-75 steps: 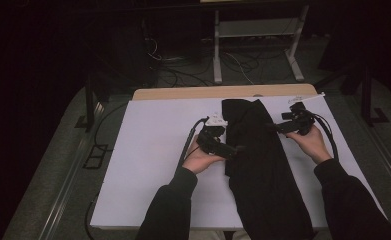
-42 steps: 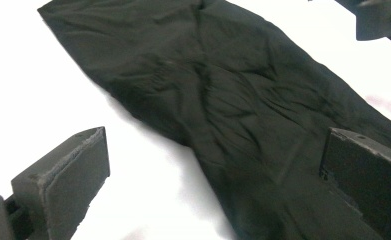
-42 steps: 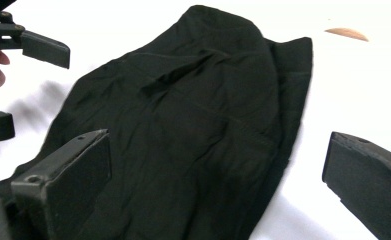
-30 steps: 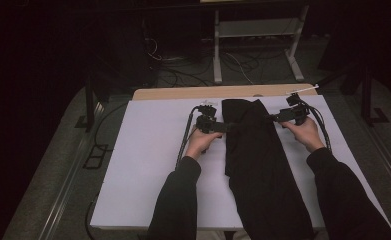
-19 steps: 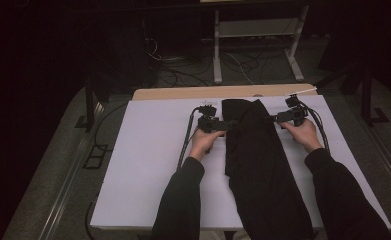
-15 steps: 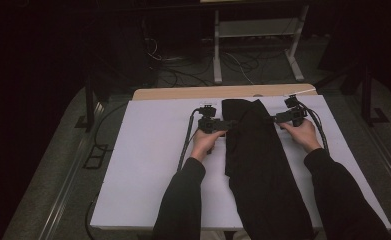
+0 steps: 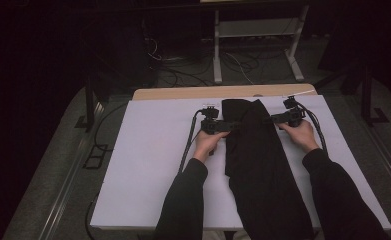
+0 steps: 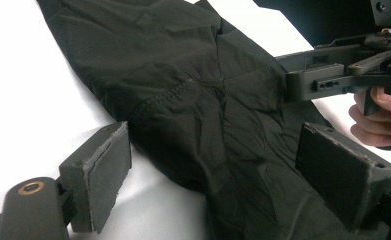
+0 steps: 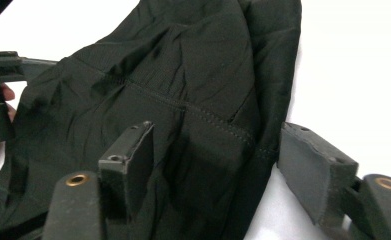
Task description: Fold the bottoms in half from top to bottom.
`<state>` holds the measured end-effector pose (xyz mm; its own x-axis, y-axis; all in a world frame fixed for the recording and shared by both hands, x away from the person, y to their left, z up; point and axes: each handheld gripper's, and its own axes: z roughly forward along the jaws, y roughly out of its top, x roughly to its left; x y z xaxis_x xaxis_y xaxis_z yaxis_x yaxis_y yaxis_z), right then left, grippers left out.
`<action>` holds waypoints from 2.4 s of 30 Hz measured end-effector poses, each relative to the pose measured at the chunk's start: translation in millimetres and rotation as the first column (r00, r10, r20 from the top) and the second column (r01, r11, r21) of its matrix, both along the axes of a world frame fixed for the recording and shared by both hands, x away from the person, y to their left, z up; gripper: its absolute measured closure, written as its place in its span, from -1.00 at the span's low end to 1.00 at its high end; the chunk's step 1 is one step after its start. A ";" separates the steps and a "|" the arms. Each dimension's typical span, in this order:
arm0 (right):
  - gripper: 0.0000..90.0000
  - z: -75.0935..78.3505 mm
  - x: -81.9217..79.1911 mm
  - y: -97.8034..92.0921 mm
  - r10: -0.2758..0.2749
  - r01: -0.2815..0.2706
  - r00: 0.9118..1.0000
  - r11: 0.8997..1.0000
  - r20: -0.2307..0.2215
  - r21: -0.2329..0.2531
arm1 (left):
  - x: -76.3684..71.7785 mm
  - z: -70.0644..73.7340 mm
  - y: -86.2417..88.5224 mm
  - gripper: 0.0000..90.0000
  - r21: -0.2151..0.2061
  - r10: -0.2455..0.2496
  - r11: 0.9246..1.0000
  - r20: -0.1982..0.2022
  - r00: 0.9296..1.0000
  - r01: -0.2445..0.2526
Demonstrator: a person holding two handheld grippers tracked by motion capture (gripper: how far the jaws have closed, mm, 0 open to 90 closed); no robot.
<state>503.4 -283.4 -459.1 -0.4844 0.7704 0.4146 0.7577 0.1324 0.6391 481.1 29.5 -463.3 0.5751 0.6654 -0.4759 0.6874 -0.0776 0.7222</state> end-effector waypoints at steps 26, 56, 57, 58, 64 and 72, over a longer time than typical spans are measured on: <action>0.84 -1.3 -6.2 10.3 -0.081 0.081 0.997 0.996 0.003 -0.046 | -3.7 -1.3 -9.8 0.86 0.059 0.093 0.994 0.016 0.996 -0.094; 0.87 15.1 -48.2 -2.9 -0.085 0.071 0.993 0.984 0.076 0.166 | -26.9 10.1 -2.5 0.94 0.040 0.049 0.998 0.105 0.993 -0.054; 0.87 16.2 -49.2 -3.1 -0.083 0.069 0.993 0.984 0.081 0.165 | -27.2 10.5 -2.4 0.94 0.034 0.051 0.998 0.105 0.993 -0.055; 0.87 17.0 -50.0 -3.1 -0.083 0.069 0.993 0.984 0.083 0.164 | -27.6 11.4 -2.3 0.94 0.030 0.050 0.998 0.105 0.993 -0.054; 0.87 21.7 -55.5 -3.8 -0.087 0.068 0.992 0.978 0.091 0.196 | -31.6 18.3 -2.0 0.94 0.023 0.039 0.999 0.118 0.992 -0.042; 0.86 27.5 -63.7 -2.8 -0.078 0.054 0.992 0.974 0.099 0.219 | -38.1 23.7 1.9 0.94 0.013 0.030 0.999 0.130 0.991 -0.032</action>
